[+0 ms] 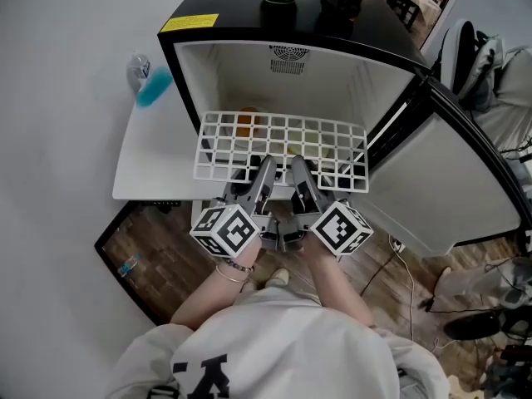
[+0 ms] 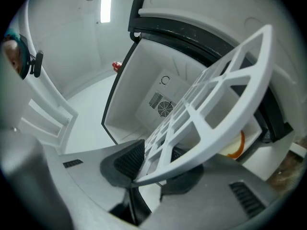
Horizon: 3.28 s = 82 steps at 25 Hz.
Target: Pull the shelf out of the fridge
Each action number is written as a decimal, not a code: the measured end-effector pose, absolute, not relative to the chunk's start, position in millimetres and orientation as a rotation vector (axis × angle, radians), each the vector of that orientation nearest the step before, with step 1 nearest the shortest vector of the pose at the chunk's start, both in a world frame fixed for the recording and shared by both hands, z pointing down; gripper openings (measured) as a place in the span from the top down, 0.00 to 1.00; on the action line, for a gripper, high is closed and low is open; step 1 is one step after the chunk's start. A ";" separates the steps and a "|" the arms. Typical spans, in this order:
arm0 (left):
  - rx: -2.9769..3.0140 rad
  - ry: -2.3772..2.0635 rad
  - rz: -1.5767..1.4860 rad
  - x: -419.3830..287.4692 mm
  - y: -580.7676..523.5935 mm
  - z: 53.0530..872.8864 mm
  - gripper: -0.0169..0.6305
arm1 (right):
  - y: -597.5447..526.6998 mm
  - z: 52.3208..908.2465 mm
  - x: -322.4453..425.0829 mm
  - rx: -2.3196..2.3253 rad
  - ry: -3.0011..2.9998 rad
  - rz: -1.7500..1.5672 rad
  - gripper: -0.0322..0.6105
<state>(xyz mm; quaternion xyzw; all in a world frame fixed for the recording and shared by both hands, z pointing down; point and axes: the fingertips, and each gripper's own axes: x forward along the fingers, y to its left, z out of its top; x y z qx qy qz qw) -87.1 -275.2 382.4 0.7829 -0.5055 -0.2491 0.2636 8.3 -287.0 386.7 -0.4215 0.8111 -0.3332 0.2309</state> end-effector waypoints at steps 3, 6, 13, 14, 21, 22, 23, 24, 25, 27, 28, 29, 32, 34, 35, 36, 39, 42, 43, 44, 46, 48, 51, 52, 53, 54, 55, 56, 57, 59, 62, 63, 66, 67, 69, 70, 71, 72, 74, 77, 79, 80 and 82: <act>2.109 -1.348 -0.692 -88.5 -269.5 383.5 0.72 | -278.3 381.1 7.0 -1.184 2.224 -0.888 0.77; 2.090 -1.352 -0.689 -90.7 -263.8 384.7 0.72 | -273.3 384.1 4.8 -1.167 2.177 -0.967 0.79; 2.102 -1.348 -0.673 -89.5 -247.1 385.4 0.73 | -256.2 386.8 6.9 -1.183 2.171 -0.955 0.79; 2.107 -1.349 -0.671 -90.3 -245.3 384.0 0.73 | -254.2 385.2 5.7 -1.181 2.171 -0.950 0.79; 2.145 -1.356 -0.655 -98.5 -226.7 379.1 0.73 | -234.8 380.7 -2.8 -1.192 2.200 -0.881 0.78; 2.148 -1.356 -0.649 -100.3 -223.1 380.4 0.73 | -230.9 382.4 -4.8 -1.193 2.199 -0.881 0.78; 2.150 -1.355 -0.643 -102.2 -218.9 382.0 0.73 | -226.5 384.3 -6.9 -1.194 2.198 -0.881 0.78; 2.153 -1.354 -0.639 -104.2 -214.4 383.7 0.73 | -221.8 386.4 -9.0 -1.196 2.196 -0.881 0.78; 2.156 -1.352 -0.636 -106.2 -209.8 385.1 0.73 | -217.0 388.1 -11.1 -1.199 2.194 -0.880 0.78; 2.162 -1.348 -0.633 -110.0 -200.6 387.4 0.73 | -207.2 390.6 -14.9 -1.204 2.190 -0.875 0.78; 2.165 -1.345 -0.632 -111.4 -196.1 388.6 0.73 | -202.4 391.7 -16.3 -1.207 2.186 -0.874 0.78; 2.167 -1.341 -0.632 -112.4 -192.0 389.8 0.73 | -197.9 392.6 -17.3 -1.211 2.183 -0.874 0.78; 2.173 -1.333 -0.629 -115.7 -181.5 390.8 0.73 | -186.8 393.5 -20.6 -1.217 2.179 -0.869 0.78; 2.179 -1.335 -0.628 -118.7 -175.5 389.8 0.73 | -181.0 393.1 -23.6 -1.211 2.180 -0.860 0.78; 2.180 -1.337 -0.629 -120.1 -173.2 389.2 0.73 | -178.9 392.6 -25.1 -1.208 2.181 -0.859 0.78; 2.178 -1.340 -0.630 -121.5 -171.4 388.7 0.73 | -177.3 392.1 -26.6 -1.205 2.184 -0.860 0.78; 2.179 -1.347 -0.633 -123.6 -168.9 385.9 0.73 | -175.1 389.5 -28.8 -1.195 2.187 -0.859 0.78; 2.185 -1.348 -0.634 -122.8 -167.8 383.0 0.73 | -174.0 386.5 -28.0 -1.192 2.189 -0.848 0.78; 2.185 -1.350 -0.634 -122.0 -165.2 382.5 0.73 | -171.6 385.9 -27.2 -1.190 2.191 -0.847 0.78; 2.185 -1.353 -0.634 -120.6 -161.6 381.9 0.73 | -168.3 385.3 -25.9 -1.188 2.193 -0.846 0.78; 2.188 -1.357 -0.637 -116.5 -154.7 379.5 0.73 | -161.7 383.2 -21.6 -1.184 2.196 -0.843 0.78; 2.189 -1.360 -0.644 -111.6 -149.2 376.9 0.73 | -156.6 380.5 -16.7 -1.179 2.202 -0.837 0.78; 2.189 -1.368 -0.655 -104.3 -139.3 374.5 0.73 | -147.5 377.5 -9.7 -1.169 2.215 -0.826 0.78; 2.190 -1.371 -0.657 -101.6 -135.7 373.9 0.73 | -144.1 376.9 -7.0 -1.165 2.217 -0.824 0.78; 2.192 -1.374 -0.657 -98.7 -132.0 373.5 0.73 | -140.5 376.6 -4.0 -1.162 2.216 -0.824 0.78; 2.192 -1.377 -0.655 -95.8 -128.1 373.5 0.73 | -136.7 376.7 -1.1 -1.159 2.215 -0.826 0.78; 2.191 -1.379 -0.654 -93.0 -124.1 373.6 0.73 | -132.9 376.9 1.7 -1.156 2.216 -0.828 0.78; 2.188 -1.381 -0.654 -90.2 -120.0 373.7 0.73 | -129.0 376.8 4.3 -1.154 2.218 -0.830 0.78; 2.184 -1.384 -0.656 -87.4 -115.7 373.6 0.73 | -125.0 376.5 7.0 -1.152 2.221 -0.832 0.78; 2.178 -1.391 -0.659 -80.8 -105.8 373.6 0.73 | -115.7 376.3 13.6 -1.147 2.227 -0.835 0.78; 2.177 -1.398 -0.659 -67.3 -87.8 374.2 0.73 | -98.0 377.5 27.1 -1.142 2.228 -0.841 0.78; 2.177 -1.399 -0.661 -62.9 -81.3 374.5 0.73 | -91.6 377.8 31.6 -1.141 2.230 -0.841 0.78; 2.169 -1.409 -0.669 -52.5 -61.2 375.8 0.73 | -72.5 379.0 42.0 -1.133 2.238 -0.844 0.78; 2.165 -1.413 -0.670 -49.6 -54.6 376.7 0.73 | -66.2 379.9 44.9 -1.130 2.240 -0.848 0.78; 2.158 -1.421 -0.671 -43.8 -42.2 378.3 0.73 | -54.3 381.4 50.7 -1.124 2.244 -0.856 0.78; 2.157 -1.424 -0.673 -40.7 -36.3 378.4 0.73 | -48.5 381.6 53.7 -1.121 2.246 -0.857 0.78; 2.158 -1.427 -0.675 -37.4 -30.7 377.8 0.73 | -43.1 380.9 56.8 -1.117 2.248 -0.856 0.78; 2.161 -1.430 -0.680 -34.2 -25.9 376.3 0.73 | -38.4 379.4 60.0 -1.113 2.250 -0.853 0.78; 2.168 -1.433 -0.691 -28.6 -18.2 371.6 0.73 | -31.2 374.5 65.6 -1.104 2.254 -0.840 0.78; 2.177 -1.441 -0.702 -21.3 -6.8 363.8 0.73 | -20.3 367.0 72.7 -1.089 2.259 -0.825 0.78; 2.181 -1.447 -0.704 -16.6 2.4 360.0 0.73 | -11.5 363.8 77.4 -1.080 2.256 -0.824 0.78; 2.180 -1.450 -0.705 -15.0 7.4 359.3 0.73 | -6.8 363.1 79.1 -1.078 2.256 -0.825 0.78; 2.174 -1.456 -0.708 -12.4 18.2 359.5 0.73 | 3.5 363.1 81.8 -1.076 2.258 -0.831 0.78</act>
